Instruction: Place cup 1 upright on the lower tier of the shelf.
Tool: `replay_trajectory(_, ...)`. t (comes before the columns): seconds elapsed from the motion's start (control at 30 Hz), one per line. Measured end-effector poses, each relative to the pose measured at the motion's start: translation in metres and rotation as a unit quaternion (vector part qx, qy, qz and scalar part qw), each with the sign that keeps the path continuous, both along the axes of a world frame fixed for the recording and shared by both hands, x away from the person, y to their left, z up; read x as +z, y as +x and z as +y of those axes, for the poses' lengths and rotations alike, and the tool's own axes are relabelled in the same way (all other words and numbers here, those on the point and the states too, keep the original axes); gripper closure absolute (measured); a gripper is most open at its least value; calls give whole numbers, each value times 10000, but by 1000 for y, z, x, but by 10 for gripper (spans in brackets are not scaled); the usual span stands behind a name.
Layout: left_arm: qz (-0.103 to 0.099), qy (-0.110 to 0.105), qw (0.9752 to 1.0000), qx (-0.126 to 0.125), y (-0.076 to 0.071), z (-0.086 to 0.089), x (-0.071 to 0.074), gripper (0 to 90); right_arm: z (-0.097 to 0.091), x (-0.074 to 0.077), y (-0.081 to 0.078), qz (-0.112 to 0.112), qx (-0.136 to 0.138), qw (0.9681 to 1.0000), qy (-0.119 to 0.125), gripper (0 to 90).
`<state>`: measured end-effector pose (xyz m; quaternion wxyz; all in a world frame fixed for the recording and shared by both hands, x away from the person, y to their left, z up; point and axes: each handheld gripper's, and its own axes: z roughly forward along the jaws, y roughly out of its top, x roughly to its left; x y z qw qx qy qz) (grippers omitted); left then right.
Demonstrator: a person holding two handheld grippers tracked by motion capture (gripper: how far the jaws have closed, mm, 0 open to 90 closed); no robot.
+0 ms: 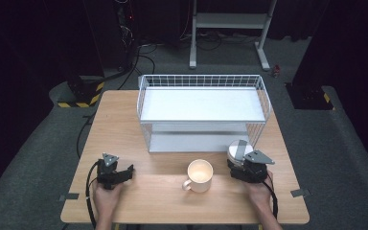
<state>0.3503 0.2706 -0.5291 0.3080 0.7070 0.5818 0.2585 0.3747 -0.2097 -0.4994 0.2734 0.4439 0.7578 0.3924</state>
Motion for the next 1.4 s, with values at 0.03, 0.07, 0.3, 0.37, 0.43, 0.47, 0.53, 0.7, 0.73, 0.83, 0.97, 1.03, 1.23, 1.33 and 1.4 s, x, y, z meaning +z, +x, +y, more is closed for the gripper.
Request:
replay_trajectory(0.03, 0, 0, 10000, 0, 0, 0, 0, 185, 0, 0, 0, 0, 0, 10000, 0, 185)
replay_trajectory(0.07, -1, 3, 10000, 2, 0, 0, 0, 185, 1, 0, 0, -23, 19, 10000, -23, 185)
replay_trajectory(0.3, -10, 0, 10000, 6, 0, 0, 0, 185, 3, -1, 0, -44, 66, 10000, 51, 186)
replay_trajectory(0.37, -2, 2, 10000, 2, 0, 0, 0, 185, 3, -1, 0, -73, 87, 9999, 44, 186)
replay_trajectory(0.43, -1, 2, 10000, 3, 0, 0, 0, 186, 5, 1, -1, -107, 152, 9998, 58, 186)
replay_trajectory(0.47, -1, 3, 10000, 3, 0, 0, 0, 185, 5, 2, 0, -93, 161, 9998, 56, 186)
replay_trajectory(0.53, -1, 3, 10000, 4, 0, 0, 0, 186, 7, 4, -1, -104, 198, 9997, 66, 186)
replay_trajectory(0.7, -1, 2, 10000, 4, 0, 0, 0, 186, 9, 7, 2, -107, 260, 9995, 129, 186)
replay_trajectory(0.73, -2, -6, 10000, 9, 0, 0, 0, 186, 9, 7, 3, -94, 247, 9996, 140, 186)
replay_trajectory(0.83, -2, 2, 10000, 6, 0, 0, 0, 186, 10, 10, 6, -81, 282, 9994, 179, 186)
replay_trajectory(0.97, -1, -2, 10000, 9, 0, 0, 0, 187, 13, 14, 9, -103, 337, 9993, 160, 186)
replay_trajectory(1.03, -8, -2, 10000, 13, 0, 0, 0, 187, 16, 18, 13, -105, 361, 9990, 256, 186)
replay_trajectory(1.23, 0, -9, 10000, 15, 0, 0, 0, 187, 22, 22, 28, -100, 318, 9989, 324, 186)
replay_trajectory(1.33, -8, -12, 10000, 20, 0, 0, 0, 187, 25, 23, 36, -60, 285, 9991, 312, 186)
replay_trajectory(1.4, -11, -12, 10000, 21, 0, 0, 0, 187, 26, 22, 40, -39, 255, 9993, 285, 187)
